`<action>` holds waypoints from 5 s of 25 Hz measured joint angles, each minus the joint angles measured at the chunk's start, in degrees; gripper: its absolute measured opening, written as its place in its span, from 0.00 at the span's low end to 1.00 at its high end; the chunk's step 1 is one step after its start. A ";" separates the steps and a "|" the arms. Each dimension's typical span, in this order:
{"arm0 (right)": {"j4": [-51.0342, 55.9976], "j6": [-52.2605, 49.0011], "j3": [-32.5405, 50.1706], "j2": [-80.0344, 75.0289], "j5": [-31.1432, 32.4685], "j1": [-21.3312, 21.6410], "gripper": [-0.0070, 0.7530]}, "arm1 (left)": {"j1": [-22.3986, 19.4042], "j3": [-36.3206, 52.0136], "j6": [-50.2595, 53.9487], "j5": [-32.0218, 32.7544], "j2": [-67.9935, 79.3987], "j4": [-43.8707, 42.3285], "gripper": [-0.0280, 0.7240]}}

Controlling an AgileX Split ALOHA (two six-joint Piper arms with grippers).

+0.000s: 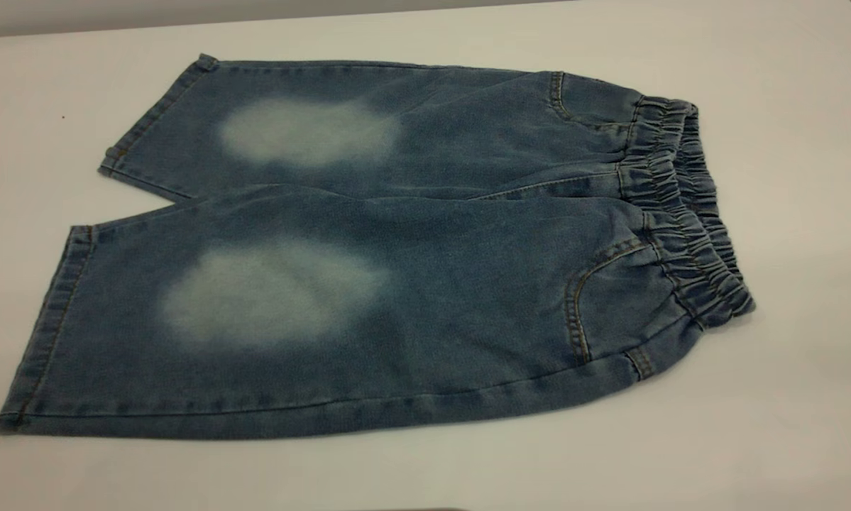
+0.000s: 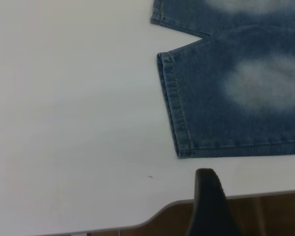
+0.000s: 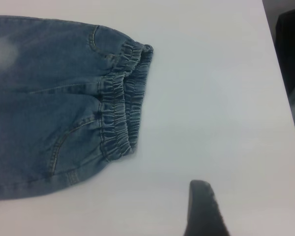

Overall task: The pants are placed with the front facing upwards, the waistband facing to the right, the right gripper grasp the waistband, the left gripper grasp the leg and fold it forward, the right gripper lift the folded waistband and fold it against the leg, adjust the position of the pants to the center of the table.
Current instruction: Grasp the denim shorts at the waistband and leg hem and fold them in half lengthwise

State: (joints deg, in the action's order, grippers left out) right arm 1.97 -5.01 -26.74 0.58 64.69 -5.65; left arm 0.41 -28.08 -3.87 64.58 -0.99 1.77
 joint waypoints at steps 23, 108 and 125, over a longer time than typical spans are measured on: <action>0.00 0.00 0.00 0.00 0.00 0.00 0.50 | 0.00 0.00 0.06 0.00 0.00 0.00 0.58; 97.05 85.60 -3.99 -121.61 -22.39 15.14 0.74 | 8.51 -10.91 -41.74 -35.52 84.15 34.30 0.78; 97.68 86.86 -9.68 -128.99 -13.11 15.24 0.70 | 8.56 -10.91 -41.77 -35.99 84.15 34.30 0.78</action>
State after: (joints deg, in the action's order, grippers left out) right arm 99.65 81.85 -36.42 -128.40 51.58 9.59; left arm 8.98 -38.99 -45.64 28.58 83.16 36.07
